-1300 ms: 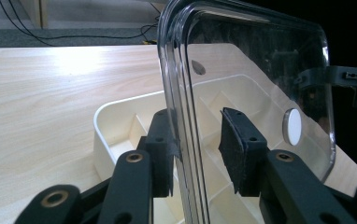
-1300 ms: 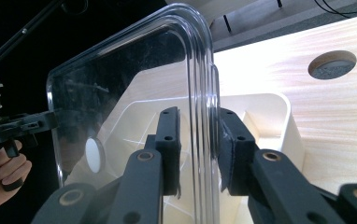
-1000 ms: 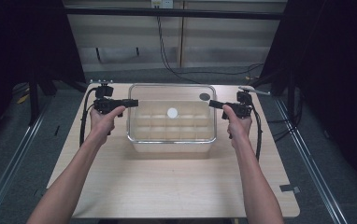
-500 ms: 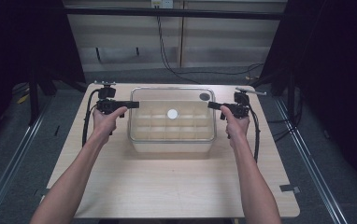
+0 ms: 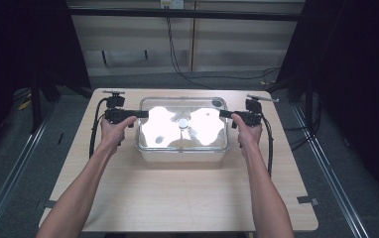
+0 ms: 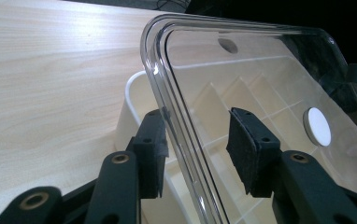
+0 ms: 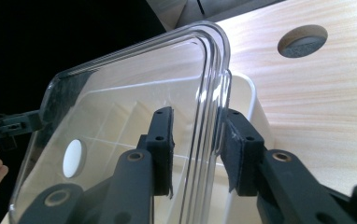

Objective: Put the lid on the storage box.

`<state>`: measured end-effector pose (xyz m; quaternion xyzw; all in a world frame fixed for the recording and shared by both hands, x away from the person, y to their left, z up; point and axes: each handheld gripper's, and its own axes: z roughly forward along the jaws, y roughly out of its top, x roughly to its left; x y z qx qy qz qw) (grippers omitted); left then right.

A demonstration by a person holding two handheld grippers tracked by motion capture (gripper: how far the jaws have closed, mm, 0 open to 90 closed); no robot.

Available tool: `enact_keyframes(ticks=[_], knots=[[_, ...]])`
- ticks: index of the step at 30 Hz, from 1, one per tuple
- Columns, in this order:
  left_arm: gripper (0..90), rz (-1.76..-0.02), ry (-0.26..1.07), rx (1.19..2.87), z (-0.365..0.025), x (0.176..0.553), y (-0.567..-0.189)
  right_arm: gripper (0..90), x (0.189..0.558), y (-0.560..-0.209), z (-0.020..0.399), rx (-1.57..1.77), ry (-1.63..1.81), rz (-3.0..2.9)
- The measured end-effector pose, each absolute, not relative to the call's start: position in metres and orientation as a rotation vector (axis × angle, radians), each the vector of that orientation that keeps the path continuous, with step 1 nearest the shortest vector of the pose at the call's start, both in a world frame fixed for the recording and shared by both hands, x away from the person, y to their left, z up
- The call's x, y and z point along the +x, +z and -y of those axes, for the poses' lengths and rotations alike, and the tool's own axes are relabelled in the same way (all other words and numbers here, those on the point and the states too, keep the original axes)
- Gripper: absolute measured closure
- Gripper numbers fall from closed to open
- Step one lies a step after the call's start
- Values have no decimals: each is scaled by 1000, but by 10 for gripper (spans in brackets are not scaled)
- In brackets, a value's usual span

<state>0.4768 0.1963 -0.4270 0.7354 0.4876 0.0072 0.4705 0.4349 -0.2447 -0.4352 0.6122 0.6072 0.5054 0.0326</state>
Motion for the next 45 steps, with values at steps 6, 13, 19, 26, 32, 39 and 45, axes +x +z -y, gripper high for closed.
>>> enact_keyframes(ticks=[6, 13, 19, 26, 32, 39, 45], knots=[[550, -1213, -3, 1821, -194, 479, -431, 647, 437, -439, 243, 1896, 1528, -1865], [545, -1222, -17, 1810, -194, 480, -437, 634, 438, -443, 242, 1905, 1506, -1871], [537, -1223, 13, 1842, -195, 479, -442, 617, 438, -446, 238, 1903, 1476, -1854], [534, -1219, -7, 1835, -195, 478, -445, 589, 437, -445, 234, 1872, 1417, -1853], [535, -1221, -7, 1833, -196, 478, -449, 560, 439, -452, 233, 1909, 1364, -1877], [512, -1239, -19, 1812, -193, 476, -451, 475, 438, -454, 232, 1906, 1367, -1873], [411, -1229, -9, 1832, -198, 461, -449, 397, 431, -449, 231, 1886, 1379, -1877]])
